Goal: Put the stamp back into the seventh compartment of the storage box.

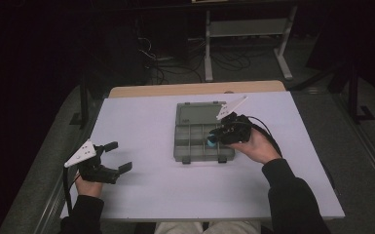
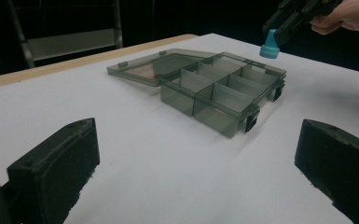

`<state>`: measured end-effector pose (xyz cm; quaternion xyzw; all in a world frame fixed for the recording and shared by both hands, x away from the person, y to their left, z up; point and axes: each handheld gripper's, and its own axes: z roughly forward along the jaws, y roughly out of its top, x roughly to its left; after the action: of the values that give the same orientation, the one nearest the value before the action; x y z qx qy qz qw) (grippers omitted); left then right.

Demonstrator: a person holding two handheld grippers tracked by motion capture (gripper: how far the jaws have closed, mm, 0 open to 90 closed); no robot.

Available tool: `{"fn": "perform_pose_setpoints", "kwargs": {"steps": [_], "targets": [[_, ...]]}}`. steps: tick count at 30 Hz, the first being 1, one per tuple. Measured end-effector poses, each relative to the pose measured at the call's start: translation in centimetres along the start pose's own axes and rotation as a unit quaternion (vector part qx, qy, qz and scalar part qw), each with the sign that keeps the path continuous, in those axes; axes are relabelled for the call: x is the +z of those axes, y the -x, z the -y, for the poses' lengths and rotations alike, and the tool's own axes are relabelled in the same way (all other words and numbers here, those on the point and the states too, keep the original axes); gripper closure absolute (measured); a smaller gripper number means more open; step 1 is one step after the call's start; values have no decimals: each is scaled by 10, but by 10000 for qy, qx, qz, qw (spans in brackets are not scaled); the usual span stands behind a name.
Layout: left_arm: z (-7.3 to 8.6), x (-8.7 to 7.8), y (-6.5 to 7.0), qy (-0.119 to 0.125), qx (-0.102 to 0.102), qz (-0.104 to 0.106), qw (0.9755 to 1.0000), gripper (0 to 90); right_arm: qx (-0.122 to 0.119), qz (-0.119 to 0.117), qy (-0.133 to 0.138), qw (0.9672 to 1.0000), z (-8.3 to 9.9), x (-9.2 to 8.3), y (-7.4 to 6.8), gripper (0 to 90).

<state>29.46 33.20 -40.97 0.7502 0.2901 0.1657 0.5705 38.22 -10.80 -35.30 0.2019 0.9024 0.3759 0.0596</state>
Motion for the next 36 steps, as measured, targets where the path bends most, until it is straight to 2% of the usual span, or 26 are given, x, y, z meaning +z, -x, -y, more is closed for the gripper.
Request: {"fn": "perform_pose_setpoints", "kwargs": {"steps": [17,36], "targets": [[0,0,0,-4,3,1,10000,0,167,60,-112,9998,6,14,15,715],[0,0,0,3,-1,6,10000,0,181,-17,-365,9992,12,31,16,715]]}}
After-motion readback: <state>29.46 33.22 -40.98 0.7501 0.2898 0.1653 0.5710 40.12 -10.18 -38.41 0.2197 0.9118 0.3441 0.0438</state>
